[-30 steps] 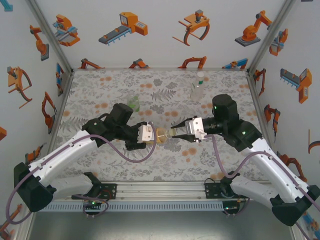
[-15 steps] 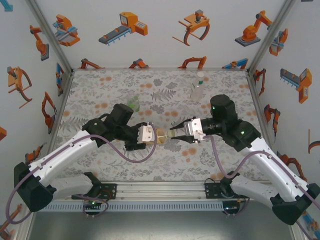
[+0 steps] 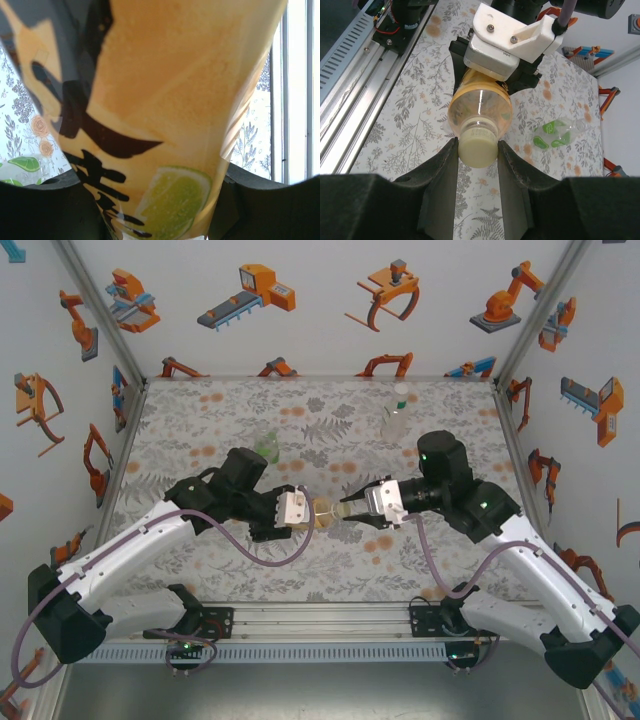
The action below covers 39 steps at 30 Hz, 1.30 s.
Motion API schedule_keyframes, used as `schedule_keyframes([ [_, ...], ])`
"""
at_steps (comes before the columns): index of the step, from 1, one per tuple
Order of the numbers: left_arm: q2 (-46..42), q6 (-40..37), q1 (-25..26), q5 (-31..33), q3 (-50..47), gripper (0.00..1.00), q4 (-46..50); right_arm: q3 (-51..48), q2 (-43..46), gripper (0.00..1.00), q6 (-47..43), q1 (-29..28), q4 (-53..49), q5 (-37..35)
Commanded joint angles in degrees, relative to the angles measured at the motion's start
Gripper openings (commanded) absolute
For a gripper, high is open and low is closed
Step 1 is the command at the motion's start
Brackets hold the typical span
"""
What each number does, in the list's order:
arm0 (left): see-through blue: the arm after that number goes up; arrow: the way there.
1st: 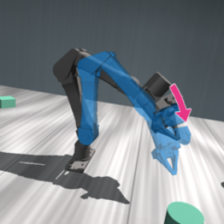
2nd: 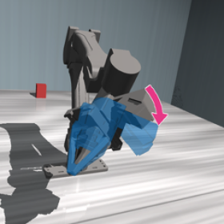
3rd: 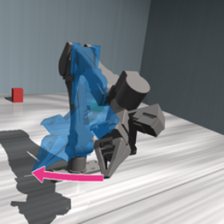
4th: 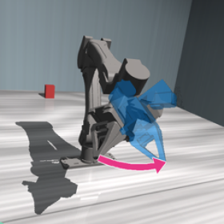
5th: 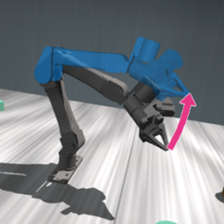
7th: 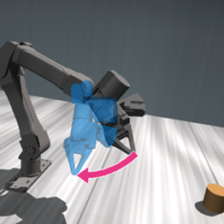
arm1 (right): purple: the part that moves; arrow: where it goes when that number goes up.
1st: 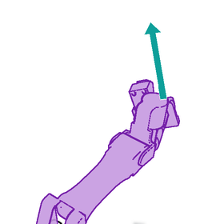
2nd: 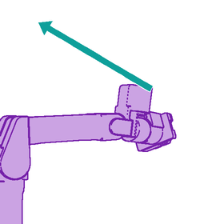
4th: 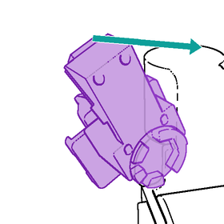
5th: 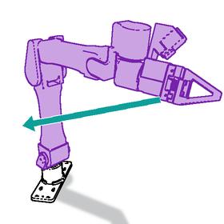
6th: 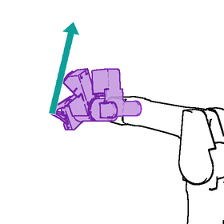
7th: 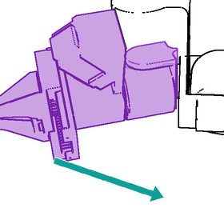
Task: Screw on the bottle caps
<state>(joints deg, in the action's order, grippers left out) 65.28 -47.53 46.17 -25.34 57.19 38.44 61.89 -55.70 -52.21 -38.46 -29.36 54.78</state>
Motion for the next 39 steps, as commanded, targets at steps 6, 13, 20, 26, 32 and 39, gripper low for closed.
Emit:
schedule_keyframes([
  [6,-0.6,-1.0,0.3,-1.5,0.6,0.03,-0.2,-0.6,-0.7,0.09,-1.2,-1.7,-0.1,1.0],
  [13,-0.7,-1.0,0.3,-1.7,0.6,0.03,-0.2,-0.6,-1.4,0.09,-1.3,-2.3,0.1,0.7],
  [20,-1.8,-1.4,0.3,-3.7,0.0,0.01,-0.7,-1.8,-0.7,0.08,-1.2,-2.5,1.3,0.5],
  [26,-2.0,-1.3,0.3,-4.8,0.0,0.0,-0.9,-2.5,0.2,0.07,-1.2,-2.8,2.2,0.4],
  [32,-2.3,-1.1,0.3,-4.5,0.3,0.0,-0.8,-2.4,-0.3,0.05,-0.4,-3.1,1.4,0.8],
  [39,-2.5,-0.7,0.3,-2.8,0.2,0.0,-1.3,-5.3,0.3,0.0,15.8,-3.2,10.0,-0.2],
])
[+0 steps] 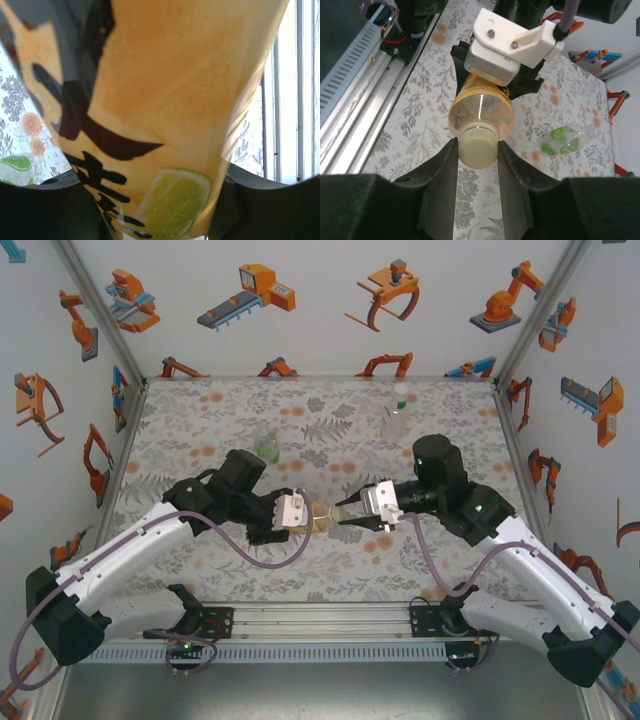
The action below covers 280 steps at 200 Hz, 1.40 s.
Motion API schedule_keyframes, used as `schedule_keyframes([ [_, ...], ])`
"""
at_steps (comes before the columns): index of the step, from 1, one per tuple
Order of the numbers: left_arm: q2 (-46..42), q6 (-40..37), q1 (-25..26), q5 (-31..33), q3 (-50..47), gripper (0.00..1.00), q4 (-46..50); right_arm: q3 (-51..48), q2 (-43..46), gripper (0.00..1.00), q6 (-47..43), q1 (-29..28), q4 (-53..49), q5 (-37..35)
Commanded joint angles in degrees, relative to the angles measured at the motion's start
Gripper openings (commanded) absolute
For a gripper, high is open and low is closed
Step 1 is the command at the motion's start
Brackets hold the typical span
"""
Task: Screw on the bottle caps
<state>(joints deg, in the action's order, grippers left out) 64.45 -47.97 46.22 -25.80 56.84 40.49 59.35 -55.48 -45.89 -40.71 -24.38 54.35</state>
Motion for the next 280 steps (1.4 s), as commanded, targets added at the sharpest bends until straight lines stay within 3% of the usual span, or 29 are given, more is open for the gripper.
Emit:
schedule_keyframes([
  [1,-1.7,-0.2,0.3,-2.1,0.5,0.0,-3.6,-4.4,0.8,0.0,13.9,-0.9,8.8,-0.6],
  [57,-2.5,1.3,0.3,0.7,0.3,0.0,-5.6,-15.5,4.4,0.0,46.6,-1.0,32.4,-12.2],
  [75,-2.7,2.0,0.3,1.8,0.1,0.0,-6.4,-19.6,4.6,0.0,61.7,-1.0,41.9,-18.6],
  [94,-2.5,2.6,0.3,2.8,0.2,0.0,-6.9,-22.0,4.7,0.0,74.2,-1.0,45.4,-25.6],
  [118,-1.6,4.7,0.2,5.2,1.8,0.0,-7.0,-22.2,5.6,0.0,87.4,-1.1,39.2,-36.6],
  [141,-0.3,6.0,0.2,7.1,3.7,0.0,-5.9,-17.8,4.9,0.0,100.2,-1.1,22.4,-46.0],
  [159,0.0,6.7,0.3,7.8,4.2,0.0,-5.8,-14.4,3.0,0.0,108.6,-1.1,12.6,-47.4],
  [184,0.1,7.5,0.3,8.8,4.3,0.0,-5.8,-16.4,2.0,0.0,120.2,-1.1,14.3,-45.7],
  [204,0.1,7.7,0.3,9.0,4.2,0.0,-5.8,-16.6,1.2,0.02,122.9,-1.1,15.8,-44.6],
  [236,0.2,8.0,0.3,7.7,4.1,0.0,-6.0,-12.2,-0.6,0.09,118.7,-1.1,9.7,-44.9],
  [280,1.7,7.8,0.3,7.3,3.8,0.0,-6.2,-11.2,1.2,0.15,112.8,-1.1,14.0,-45.5],
])
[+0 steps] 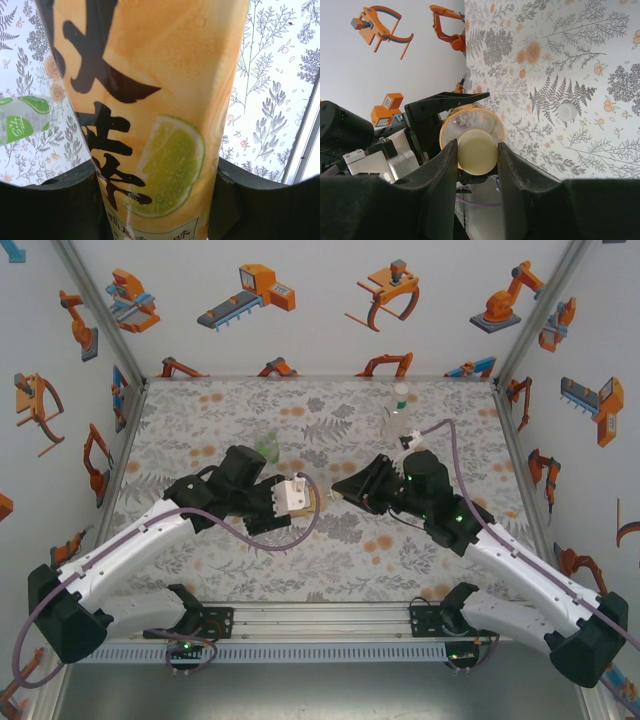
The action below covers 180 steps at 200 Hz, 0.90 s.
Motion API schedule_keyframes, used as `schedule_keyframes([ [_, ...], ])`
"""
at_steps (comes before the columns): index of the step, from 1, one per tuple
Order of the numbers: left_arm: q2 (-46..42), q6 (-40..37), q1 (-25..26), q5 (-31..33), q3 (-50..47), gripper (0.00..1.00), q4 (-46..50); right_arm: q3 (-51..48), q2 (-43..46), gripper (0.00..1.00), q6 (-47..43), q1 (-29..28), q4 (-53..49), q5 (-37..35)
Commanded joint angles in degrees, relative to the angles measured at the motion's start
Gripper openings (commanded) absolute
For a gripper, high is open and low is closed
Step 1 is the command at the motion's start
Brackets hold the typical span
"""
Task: Screw on the bottle caps
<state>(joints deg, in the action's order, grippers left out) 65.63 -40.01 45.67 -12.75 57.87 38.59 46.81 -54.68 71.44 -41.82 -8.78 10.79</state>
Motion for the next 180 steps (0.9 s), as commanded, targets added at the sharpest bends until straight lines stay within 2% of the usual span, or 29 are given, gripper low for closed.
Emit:
schedule_keyframes([
  [1,0.6,-0.2,0.9,-5.7,2.7,0.0,-4.3,1.4,0.4,0.15,-4.6,0.0,-1.4,-1.9],
  [71,2.1,-0.5,0.8,-6.1,2.0,0.0,-5.0,9.0,-2.8,0.15,-12.3,-0.9,-2.4,5.8],
  [107,2.2,-0.6,0.8,-4.8,2.1,0.0,-5.1,9.9,-2.1,0.23,-16.6,-1.2,-3.5,5.5],
  [129,2.0,-0.7,0.7,-4.5,2.0,0.0,-5.4,9.7,-0.4,0.37,-20.4,-1.2,-4.6,3.9],
  [155,0.8,-0.8,0.3,-6.2,1.8,0.0,-5.9,11.0,1.9,0.66,-27.6,-1.1,-6.8,0.6],
  [167,0.2,-1.6,0.2,-7.8,1.3,0.0,-6.0,11.5,3.3,0.72,-31.9,-1.1,-6.9,0.2],
  [180,-0.4,-2.3,0.2,-9.6,0.8,0.0,-5.9,11.8,5.1,0.74,-37.0,-1.1,-6.6,0.1],
])
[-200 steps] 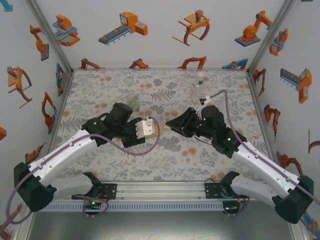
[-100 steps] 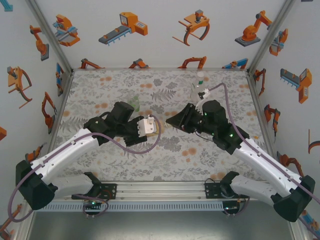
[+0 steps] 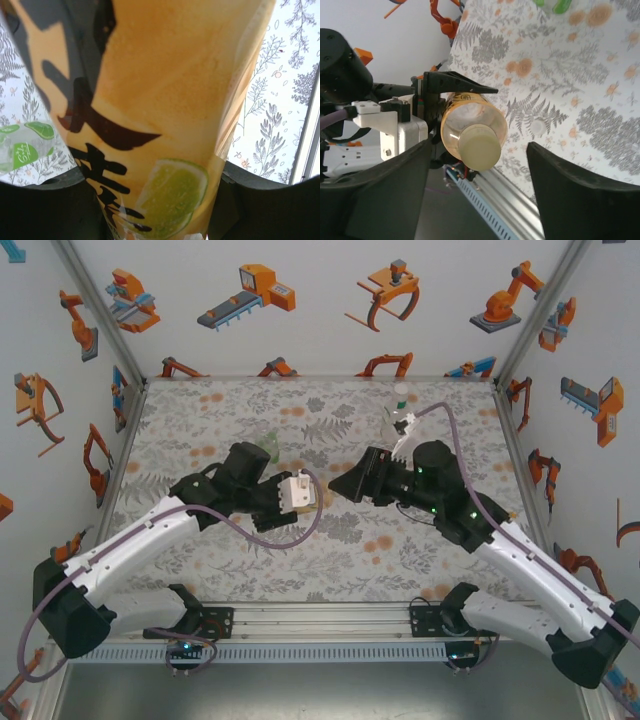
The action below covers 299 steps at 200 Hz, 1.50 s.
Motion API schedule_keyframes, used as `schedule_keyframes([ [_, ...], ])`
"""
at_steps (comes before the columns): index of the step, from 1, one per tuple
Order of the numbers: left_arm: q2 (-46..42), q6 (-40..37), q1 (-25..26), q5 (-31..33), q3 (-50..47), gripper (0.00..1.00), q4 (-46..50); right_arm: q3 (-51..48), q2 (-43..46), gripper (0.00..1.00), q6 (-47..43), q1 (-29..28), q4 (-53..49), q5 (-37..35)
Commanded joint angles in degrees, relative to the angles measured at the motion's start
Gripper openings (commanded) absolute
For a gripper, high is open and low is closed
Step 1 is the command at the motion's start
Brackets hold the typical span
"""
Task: Screw on the bottle caps
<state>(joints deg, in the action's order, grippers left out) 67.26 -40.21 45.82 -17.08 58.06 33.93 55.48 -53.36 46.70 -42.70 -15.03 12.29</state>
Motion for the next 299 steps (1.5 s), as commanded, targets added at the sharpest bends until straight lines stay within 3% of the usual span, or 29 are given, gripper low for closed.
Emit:
schedule_keyframes([
  [1,-2.1,-2.2,0.1,-5.5,0.6,0.0,-1.2,3.1,4.0,0.74,-12.8,-0.3,-0.3,-1.3],
  [29,-2.8,-3.5,0.1,-9.3,0.5,0.0,-0.3,1.1,8.0,0.7,-25.3,-0.2,2.8,1.8],
  [49,-3.0,-4.4,0.1,-11.5,0.7,0.0,0.9,-0.3,11.1,0.65,-42.4,-0.3,4.7,10.5],
  [68,-3.0,-4.9,0.1,-12.8,1.1,0.0,1.8,3.0,11.6,0.66,-62.0,-0.3,-3.7,22.0],
  [86,-3.3,-5.6,0.1,-15.0,1.3,0.0,2.4,6.8,10.1,0.66,-77.9,-0.3,-12.7,27.1],
  [110,-3.8,-5.9,0.1,-16.8,1.1,0.0,2.8,11.3,5.9,0.65,-87.5,-0.3,-19.9,30.4],
  [150,-3.4,-6.4,0.1,-18.0,1.3,0.0,3.4,13.6,1.3,0.54,-89.5,-0.3,-20.1,35.0],
  [188,-3.1,-6.5,0.1,-17.9,1.4,0.0,3.6,12.4,0.9,0.48,-88.2,-0.6,-16.5,34.4],
  [299,-3.1,-6.6,0.1,-18.7,1.8,0.0,3.9,11.7,-0.8,0.43,-87.7,-1.3,-14.4,34.5],
])
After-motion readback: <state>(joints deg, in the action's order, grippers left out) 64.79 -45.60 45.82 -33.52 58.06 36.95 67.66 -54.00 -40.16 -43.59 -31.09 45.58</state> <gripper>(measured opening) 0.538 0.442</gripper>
